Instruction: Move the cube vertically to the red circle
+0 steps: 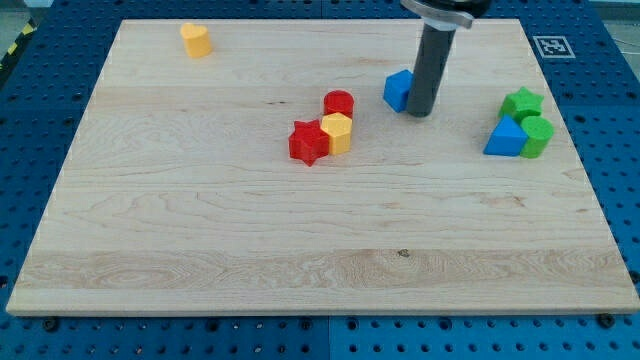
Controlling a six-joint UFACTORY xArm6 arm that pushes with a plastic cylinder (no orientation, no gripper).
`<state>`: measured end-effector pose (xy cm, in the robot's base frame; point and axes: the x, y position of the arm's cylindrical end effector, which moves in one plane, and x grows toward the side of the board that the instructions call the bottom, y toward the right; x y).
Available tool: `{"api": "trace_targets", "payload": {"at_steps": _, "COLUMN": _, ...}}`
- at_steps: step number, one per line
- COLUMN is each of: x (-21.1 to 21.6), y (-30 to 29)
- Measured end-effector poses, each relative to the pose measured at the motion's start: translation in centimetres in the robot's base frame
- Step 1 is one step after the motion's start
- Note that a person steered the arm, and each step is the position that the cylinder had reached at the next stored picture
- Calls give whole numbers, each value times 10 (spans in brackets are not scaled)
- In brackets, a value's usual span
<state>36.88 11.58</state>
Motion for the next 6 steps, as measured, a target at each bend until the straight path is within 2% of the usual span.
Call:
{"api": "trace_targets", "payload": {"at_steps": 1, "x": -5, "y": 0}}
{"api": "trace_targets", "payload": {"at_steps": 2, "x": -31, "y": -15}}
{"api": "trace_targets", "payload": {"at_steps": 3, "x": -49, "y": -39}}
{"api": "trace_targets", "payload": {"at_steps": 4, "x": -50, "y": -76}}
{"api": "trace_targets", "payload": {"at_steps": 5, "x": -61, "y": -87}}
{"api": "trace_targets", "payload": {"at_steps": 6, "x": -70, "y": -51}}
